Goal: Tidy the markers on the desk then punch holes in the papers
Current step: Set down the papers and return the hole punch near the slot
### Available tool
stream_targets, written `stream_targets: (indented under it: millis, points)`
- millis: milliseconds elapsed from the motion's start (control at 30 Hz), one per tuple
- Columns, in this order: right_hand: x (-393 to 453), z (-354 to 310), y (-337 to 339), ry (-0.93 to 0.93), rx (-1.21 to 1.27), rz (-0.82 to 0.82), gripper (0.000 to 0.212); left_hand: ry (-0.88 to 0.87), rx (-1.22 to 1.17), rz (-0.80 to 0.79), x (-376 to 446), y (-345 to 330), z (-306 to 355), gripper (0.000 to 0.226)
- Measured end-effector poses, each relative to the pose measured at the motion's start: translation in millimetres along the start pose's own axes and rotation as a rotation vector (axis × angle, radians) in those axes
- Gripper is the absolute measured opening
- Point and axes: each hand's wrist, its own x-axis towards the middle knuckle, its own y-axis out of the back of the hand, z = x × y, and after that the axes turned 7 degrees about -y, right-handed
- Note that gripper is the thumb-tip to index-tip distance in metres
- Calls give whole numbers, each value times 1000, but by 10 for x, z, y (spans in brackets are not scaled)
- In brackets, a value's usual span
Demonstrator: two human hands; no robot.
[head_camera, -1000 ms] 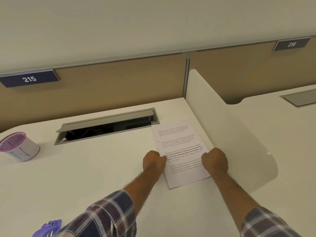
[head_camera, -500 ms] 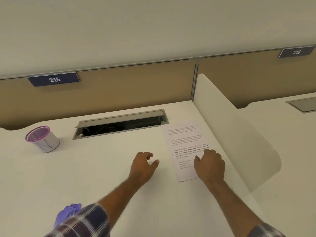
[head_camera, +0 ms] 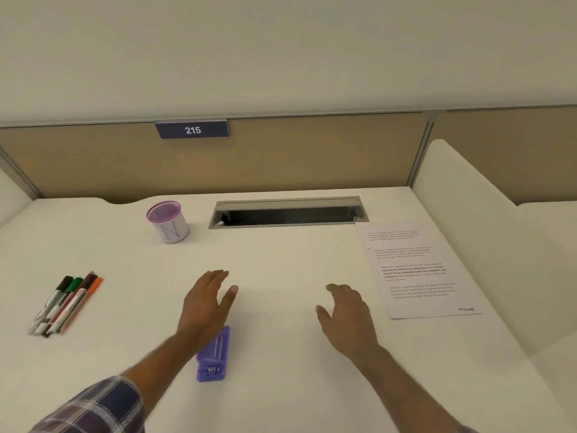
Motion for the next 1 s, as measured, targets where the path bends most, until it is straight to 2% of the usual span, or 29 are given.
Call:
stream_targets:
  millis: [167, 333, 433, 533, 733, 833, 1000]
  points:
    - [-205, -458, -209, 124, 45, -139, 56, 80, 63, -38, -187, 161, -512, 52]
    - [-392, -776, -461, 199, 30, -268, 65, 59, 94, -118, -396, 181, -780, 55]
    - [-488, -925, -577, 241, 23, -360, 74, 43, 108, -193, -516, 136, -891, 64]
    - [-551, -1055, -667, 277, 23, -441, 86, 15, 124, -249, -606, 63, -976, 84]
    - [-467, -1293, -876, 340, 35, -511, 106, -20, 134, -259, -618, 38, -1010, 86]
    - [-421, -1370, -993, 360, 26, -506, 103, -29, 130, -266, -617, 47, -1013, 86]
    - [-431, -1403, -1108, 437, 7, -400, 80, -44, 137, -266, -607, 50, -1025, 86]
